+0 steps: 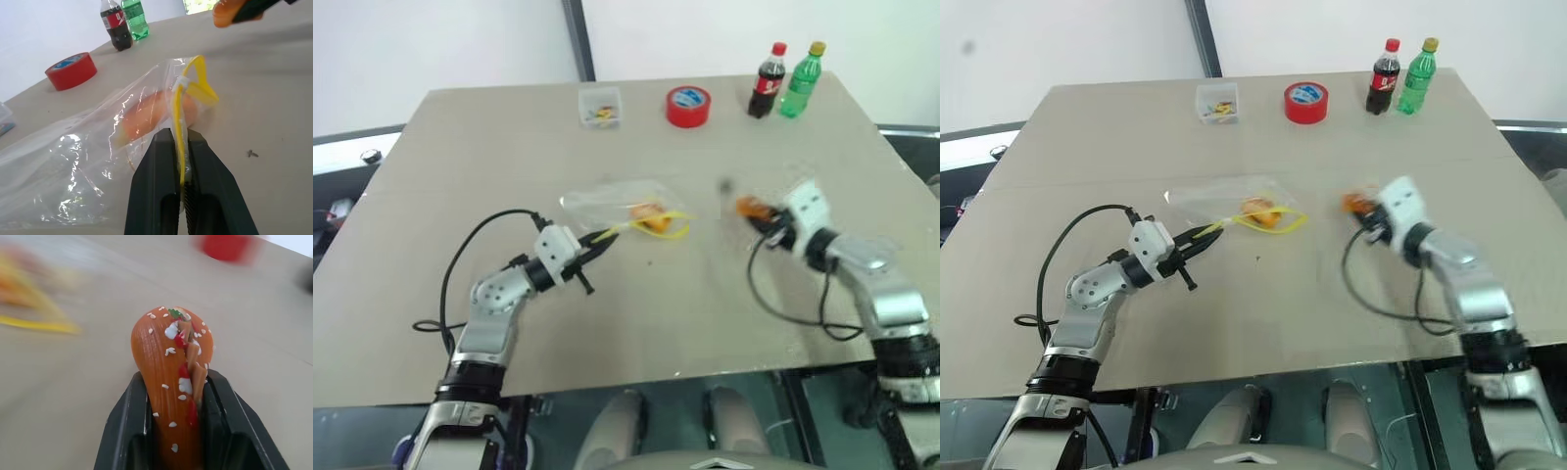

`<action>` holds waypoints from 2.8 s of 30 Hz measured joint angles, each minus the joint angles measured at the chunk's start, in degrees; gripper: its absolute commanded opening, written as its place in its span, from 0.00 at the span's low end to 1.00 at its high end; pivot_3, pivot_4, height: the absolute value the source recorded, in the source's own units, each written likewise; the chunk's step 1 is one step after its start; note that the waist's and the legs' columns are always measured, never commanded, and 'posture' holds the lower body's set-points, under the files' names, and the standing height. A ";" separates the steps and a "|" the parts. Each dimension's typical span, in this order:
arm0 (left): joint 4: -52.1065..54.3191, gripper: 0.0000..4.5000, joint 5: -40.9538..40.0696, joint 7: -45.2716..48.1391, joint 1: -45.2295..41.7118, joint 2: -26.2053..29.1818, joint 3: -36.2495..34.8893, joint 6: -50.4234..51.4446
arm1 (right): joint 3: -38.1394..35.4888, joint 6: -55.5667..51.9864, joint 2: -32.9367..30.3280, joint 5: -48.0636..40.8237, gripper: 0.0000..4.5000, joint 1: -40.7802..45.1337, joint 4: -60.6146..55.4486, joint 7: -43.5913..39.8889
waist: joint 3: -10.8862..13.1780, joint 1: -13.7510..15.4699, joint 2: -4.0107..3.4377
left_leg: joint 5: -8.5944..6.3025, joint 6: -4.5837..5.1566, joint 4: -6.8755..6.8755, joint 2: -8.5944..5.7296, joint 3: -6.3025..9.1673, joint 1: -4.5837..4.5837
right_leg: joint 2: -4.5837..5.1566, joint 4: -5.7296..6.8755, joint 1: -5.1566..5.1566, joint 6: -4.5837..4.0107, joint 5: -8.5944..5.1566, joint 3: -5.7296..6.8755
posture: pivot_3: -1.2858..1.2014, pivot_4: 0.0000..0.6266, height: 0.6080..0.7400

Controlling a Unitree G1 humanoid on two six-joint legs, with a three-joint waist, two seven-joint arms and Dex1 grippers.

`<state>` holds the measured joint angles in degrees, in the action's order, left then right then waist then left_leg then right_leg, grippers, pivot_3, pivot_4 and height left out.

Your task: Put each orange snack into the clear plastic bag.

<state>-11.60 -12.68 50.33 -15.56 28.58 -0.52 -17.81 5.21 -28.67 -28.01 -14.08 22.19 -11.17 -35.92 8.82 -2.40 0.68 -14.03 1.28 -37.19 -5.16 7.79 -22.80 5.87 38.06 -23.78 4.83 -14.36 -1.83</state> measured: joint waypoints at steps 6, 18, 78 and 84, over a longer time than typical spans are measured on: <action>1.83 0.00 -0.04 0.00 0.07 0.07 0.00 0.70 | 6.71 -10.08 5.84 -0.45 0.23 1.08 -9.05 3.79 | 0.00 1.52 0.01 | 0.00 0.00 -0.07 -0.11 0.18 -0.01 | 0.04 -0.05 0.06 -0.01 0.03 0.21 | 0.52 0.24 0.97; 10.74 0.00 -0.78 1.56 3.64 0.50 1.58 4.94 | 12.21 -12.35 14.86 3.42 0.23 5.86 -0.41 8.45 | 0.00 1.36 0.01 | 0.13 -0.23 0.00 -0.10 0.18 -0.02 | 0.02 -0.05 0.03 -0.01 0.03 0.21 | 0.52 0.24 0.97; 12.18 0.00 -17.38 1.18 2.93 -1.76 -6.40 24.01 | 14.69 33.99 10.34 28.52 0.57 11.50 31.24 9.35 | 0.02 0.08 0.00 | 0.15 -0.26 0.01 -0.05 0.09 0.08 | -0.04 -0.08 0.10 -0.05 0.05 0.10 | 0.52 0.24 0.97; 12.20 0.00 -17.83 0.64 2.45 -2.11 -6.51 24.98 | 13.95 35.20 11.52 26.97 0.12 12.19 32.44 7.62 | 0.03 0.09 -0.01 | 0.15 -0.26 0.01 -0.05 0.10 0.06 | -0.05 -0.08 0.09 -0.05 0.05 0.11 | 0.52 0.24 0.97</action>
<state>0.59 -30.52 50.97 -13.11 26.47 -7.03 7.16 19.16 6.53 -16.49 12.89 34.38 21.27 -28.31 8.85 -2.32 0.68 -13.89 1.02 -37.18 -5.21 7.89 -22.74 5.83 37.98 -23.68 4.78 -14.31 -1.72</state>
